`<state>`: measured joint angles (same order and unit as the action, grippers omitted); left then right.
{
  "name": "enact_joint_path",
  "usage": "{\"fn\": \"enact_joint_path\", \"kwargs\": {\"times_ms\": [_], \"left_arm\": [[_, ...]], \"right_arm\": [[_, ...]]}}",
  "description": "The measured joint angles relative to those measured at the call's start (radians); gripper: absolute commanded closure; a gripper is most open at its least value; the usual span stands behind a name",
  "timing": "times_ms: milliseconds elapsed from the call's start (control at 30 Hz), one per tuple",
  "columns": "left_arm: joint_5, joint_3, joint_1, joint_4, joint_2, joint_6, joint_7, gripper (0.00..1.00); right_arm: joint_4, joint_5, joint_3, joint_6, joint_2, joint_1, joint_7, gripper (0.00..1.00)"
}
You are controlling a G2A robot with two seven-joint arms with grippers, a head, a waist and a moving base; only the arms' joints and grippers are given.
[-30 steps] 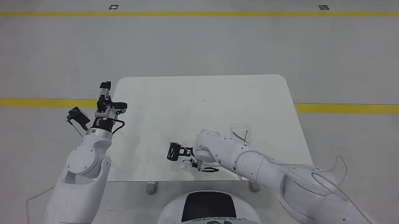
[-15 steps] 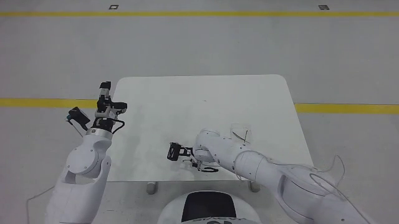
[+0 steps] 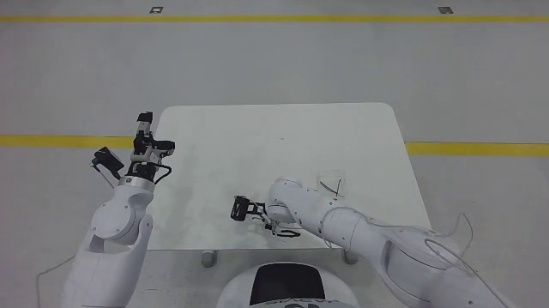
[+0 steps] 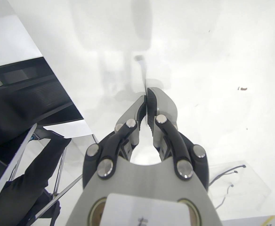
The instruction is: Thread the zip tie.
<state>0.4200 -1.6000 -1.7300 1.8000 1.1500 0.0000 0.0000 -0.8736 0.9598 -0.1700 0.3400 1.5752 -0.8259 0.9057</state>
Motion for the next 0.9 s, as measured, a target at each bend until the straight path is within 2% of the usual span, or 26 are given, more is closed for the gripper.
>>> {"fn": "enact_joint_path", "kwargs": {"times_ms": [233, 533, 733, 900], "left_arm": [[0.0, 0.0, 0.0, 0.0, 0.0, 0.0, 0.0, 0.0], [0.0, 0.0, 0.0, 0.0, 0.0, 0.0, 0.0, 0.0], [0.0, 0.0, 0.0, 0.0, 0.0, 0.0, 0.0, 0.0], [0.0, 0.0, 0.0, 0.0, 0.0, 0.0, 0.0, 0.0]], "right_arm": [[0.0, 0.008, 0.0, 0.0, 0.002, 0.002, 0.003, 1.0], [-0.043, 0.016, 0.0, 0.0, -0.009, 0.011, 0.022, 1.0], [-0.077, 0.012, 0.0, 0.0, -0.029, 0.02, 0.026, 1.0], [-0.111, -0.005, 0.0, 0.0, -0.066, 0.032, -0.009, 1.0]]}}
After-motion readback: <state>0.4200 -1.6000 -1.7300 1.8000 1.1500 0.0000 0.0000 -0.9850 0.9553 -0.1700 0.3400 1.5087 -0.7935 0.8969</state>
